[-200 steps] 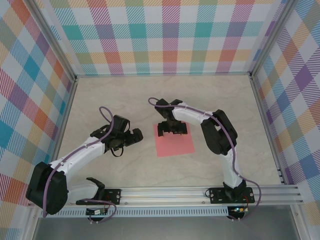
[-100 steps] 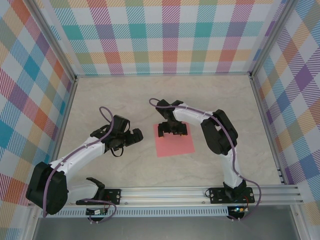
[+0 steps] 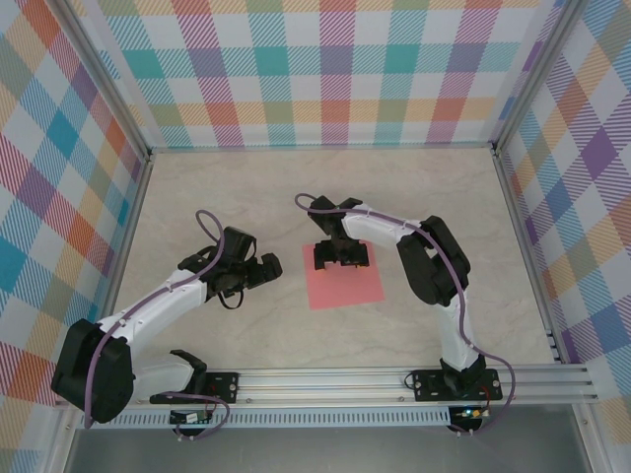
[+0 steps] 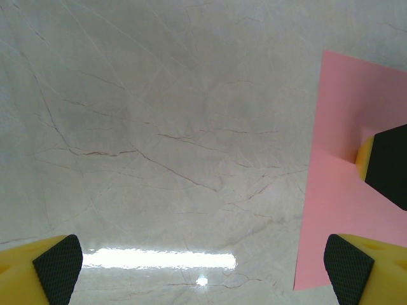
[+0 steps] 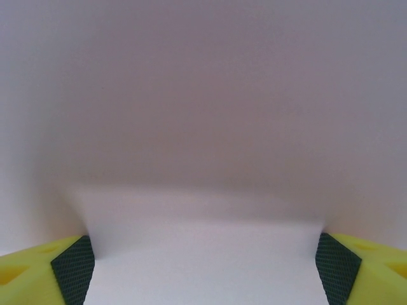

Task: Fold a paper plane with a square sheet of paper (pick it up from the middle)
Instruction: Fold the square sheet of paper in half at the center of the table.

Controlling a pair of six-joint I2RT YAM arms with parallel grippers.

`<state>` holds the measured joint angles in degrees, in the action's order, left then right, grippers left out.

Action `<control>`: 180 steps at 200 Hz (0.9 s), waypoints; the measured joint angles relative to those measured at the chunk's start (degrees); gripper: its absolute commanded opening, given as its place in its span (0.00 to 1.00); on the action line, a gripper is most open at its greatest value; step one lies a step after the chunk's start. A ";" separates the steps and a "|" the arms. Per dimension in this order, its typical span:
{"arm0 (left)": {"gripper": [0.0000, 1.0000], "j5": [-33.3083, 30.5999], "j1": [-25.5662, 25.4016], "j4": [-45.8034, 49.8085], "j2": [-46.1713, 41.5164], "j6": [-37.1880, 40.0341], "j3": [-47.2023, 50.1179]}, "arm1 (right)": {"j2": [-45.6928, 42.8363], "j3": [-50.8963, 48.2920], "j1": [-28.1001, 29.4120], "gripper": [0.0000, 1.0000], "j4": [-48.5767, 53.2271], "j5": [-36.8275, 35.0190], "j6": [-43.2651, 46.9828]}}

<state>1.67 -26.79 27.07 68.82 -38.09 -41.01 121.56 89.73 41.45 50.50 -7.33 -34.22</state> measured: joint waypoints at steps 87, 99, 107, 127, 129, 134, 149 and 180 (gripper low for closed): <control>1.00 0.00 0.00 0.02 0.00 0.02 0.00 | 0.00 0.17 -0.02 0.85 0.31 0.07 -0.02; 1.00 0.00 0.00 0.04 0.00 0.02 0.00 | 0.00 0.33 0.00 0.87 0.52 0.13 -0.04; 1.00 0.00 0.00 0.04 0.00 0.02 0.00 | 0.02 0.39 0.00 0.90 0.57 0.15 -0.02; 1.00 0.00 0.00 0.07 0.00 0.04 0.00 | 0.02 0.66 0.02 0.95 0.98 0.57 0.00; 1.00 0.00 0.00 0.07 0.00 0.04 0.00 | 0.02 0.66 0.02 0.95 1.05 0.57 -0.04; 1.00 0.00 0.00 0.11 0.00 0.04 0.00 | 0.02 0.70 0.07 0.96 1.22 0.72 0.02; 1.00 0.00 0.00 0.33 0.00 0.04 0.00 | 0.00 0.70 0.17 1.00 1.68 0.79 -0.04; 1.00 0.00 0.00 0.44 0.00 0.02 0.00 | 0.00 0.70 0.17 1.00 2.03 0.98 0.00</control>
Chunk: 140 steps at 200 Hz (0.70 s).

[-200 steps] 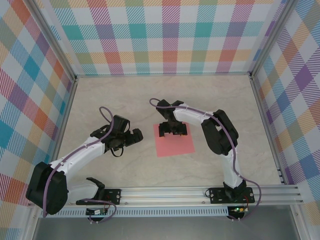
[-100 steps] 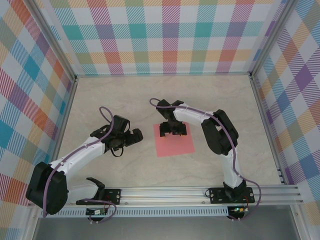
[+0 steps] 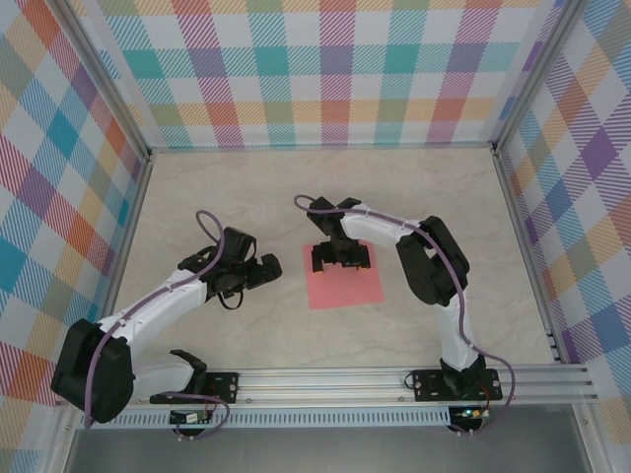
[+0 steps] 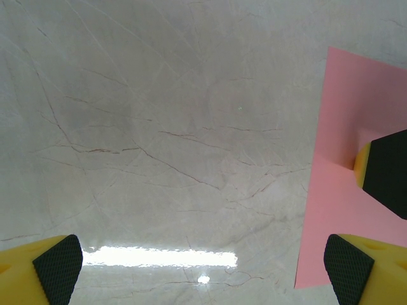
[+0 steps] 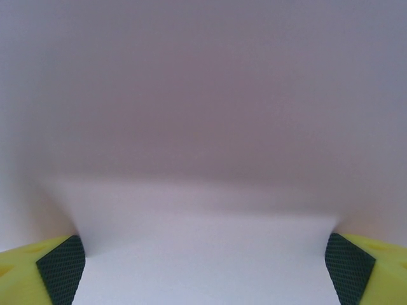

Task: Fold a paper plane with a square sheet of paper (pick it up from the middle)
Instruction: Fold the square sheet of paper in half at the center of the table.

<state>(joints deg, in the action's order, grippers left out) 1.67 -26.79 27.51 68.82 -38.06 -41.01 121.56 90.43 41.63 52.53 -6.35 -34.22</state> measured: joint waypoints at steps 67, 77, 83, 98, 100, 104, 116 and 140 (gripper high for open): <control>1.00 0.02 0.00 0.00 0.00 0.02 0.00 | 1.31 1.20 0.02 0.96 1.14 0.42 -0.81; 1.00 0.02 0.00 0.00 0.00 0.02 0.00 | 1.31 1.18 0.11 0.95 1.07 0.42 -1.05; 1.00 0.02 0.00 0.00 0.00 0.02 0.00 | 1.31 1.14 0.17 0.94 0.98 0.44 -1.16; 1.00 0.02 0.00 0.00 0.00 0.02 0.00 | 1.16 0.85 0.22 0.93 0.66 0.44 -1.36; 1.00 0.02 0.00 0.00 0.00 0.02 0.00 | 1.14 0.81 0.24 0.93 0.66 0.44 -1.38; 1.00 0.02 0.00 0.00 0.00 0.04 0.00 | 1.07 0.74 0.24 0.93 0.57 0.46 -1.40; 1.00 0.02 0.00 0.00 0.00 0.04 0.00 | 1.03 0.72 0.26 0.92 0.50 0.46 -1.53; 1.00 0.02 0.00 0.00 0.00 0.17 0.00 | 1.03 0.79 0.26 0.89 0.48 0.63 -1.55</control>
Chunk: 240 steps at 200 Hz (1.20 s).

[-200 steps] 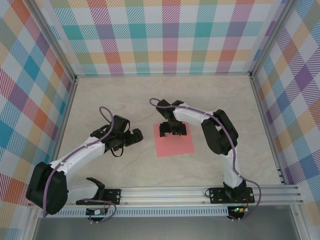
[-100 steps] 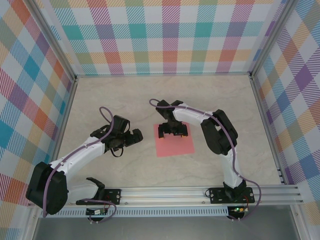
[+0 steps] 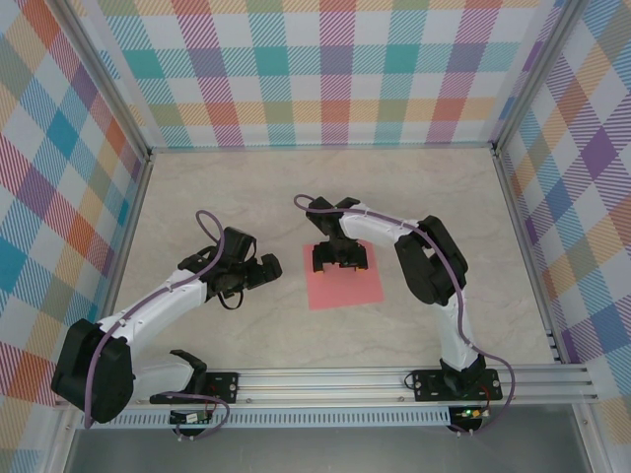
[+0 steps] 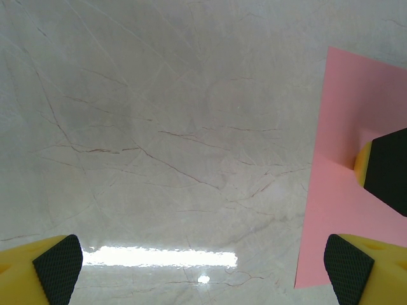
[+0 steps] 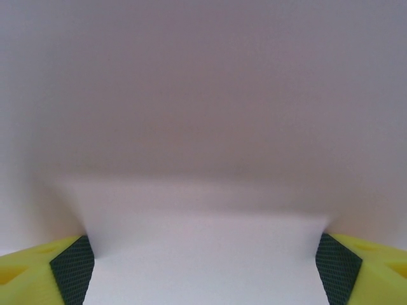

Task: Fold a paper plane with a square sheet of paper (pick it up from the middle)
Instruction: Fold the square sheet of paper in half at the center of the table.

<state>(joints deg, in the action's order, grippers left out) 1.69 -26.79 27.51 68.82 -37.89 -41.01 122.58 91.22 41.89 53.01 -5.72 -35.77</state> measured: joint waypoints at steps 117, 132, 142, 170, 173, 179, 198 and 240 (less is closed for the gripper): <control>1.00 0.00 0.00 0.92 0.00 0.02 0.00 | 0.31 1.03 0.07 0.75 1.14 0.42 0.44; 1.00 0.00 0.00 0.90 0.00 0.04 0.00 | 0.31 1.03 0.13 0.68 1.16 0.44 0.50; 1.00 -0.02 0.00 0.92 0.00 0.02 0.00 | 0.31 1.03 0.15 0.66 1.18 0.46 0.55; 1.00 -0.02 0.00 0.92 0.00 0.02 0.00 | 0.22 1.01 0.15 0.55 1.16 0.68 0.39; 1.00 -0.02 0.00 0.92 0.00 0.02 0.00 | 0.17 1.01 0.17 0.53 1.16 0.66 0.55; 1.00 0.00 0.00 0.92 0.00 0.02 0.00 | 0.11 0.98 0.17 0.48 1.11 0.81 0.44; 1.00 0.00 0.00 0.92 0.00 0.02 0.00 | -0.28 0.74 0.17 0.43 0.87 1.14 0.09; 1.00 -0.02 0.00 0.98 0.00 0.02 0.00 | -4.83 -1.46 0.04 0.32 -0.17 2.80 -0.76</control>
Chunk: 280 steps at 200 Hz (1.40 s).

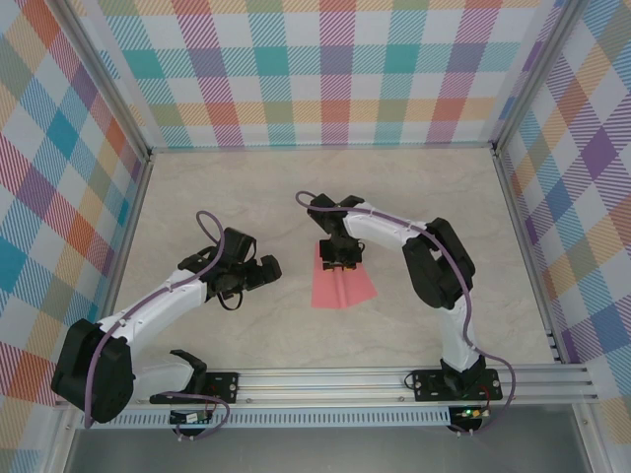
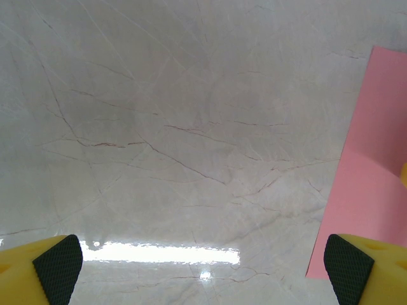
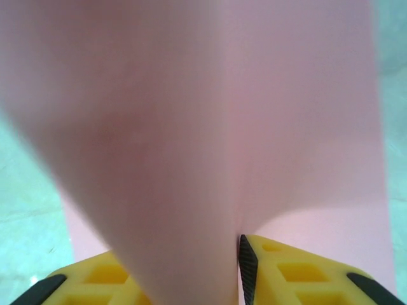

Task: Fold a paper plane with a square sheet of paper (pick it up from the middle)
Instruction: Fold the square sheet of paper in half at the center of the table.

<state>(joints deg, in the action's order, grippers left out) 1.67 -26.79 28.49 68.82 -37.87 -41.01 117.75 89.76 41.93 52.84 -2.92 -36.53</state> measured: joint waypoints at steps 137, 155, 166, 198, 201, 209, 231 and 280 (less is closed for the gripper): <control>1.00 10.86 7.80 -2.29 -4.42 -2.25 0.00 | -18.01 -18.73 -7.50 0.41 -30.05 38.03 -5.40; 1.00 13.31 8.09 -3.98 -4.68 -2.86 0.00 | -15.67 -20.17 -8.09 0.42 -30.73 39.54 -4.44; 1.00 14.82 8.11 -4.96 -4.26 -2.91 0.00 | -13.53 -20.28 -8.44 0.43 -30.56 39.74 -3.32; 1.00 18.82 8.13 -7.21 -0.79 -2.97 0.00 | -6.73 -19.21 -9.42 0.52 -26.84 38.27 0.33; 1.00 19.17 8.13 -7.43 -0.44 -2.97 0.00 | -6.25 -19.08 -9.53 0.52 -26.45 38.01 0.70; 1.00 20.20 8.13 -8.17 0.72 -2.97 0.00 | -5.20 -18.86 -9.81 0.53 -25.51 37.13 1.25; 0.99 22.16 8.04 -9.40 3.69 -2.91 -0.02 | -4.94 -18.64 -10.23 0.59 -23.58 35.41 1.92; 0.99 23.65 6.69 -10.93 7.65 -2.80 -0.50 | -7.69 -19.19 -10.40 0.54 -23.91 32.72 0.85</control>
<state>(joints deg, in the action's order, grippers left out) 25.32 -20.10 17.56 76.47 -40.66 -41.52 110.06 70.57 31.53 28.93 29.80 -35.68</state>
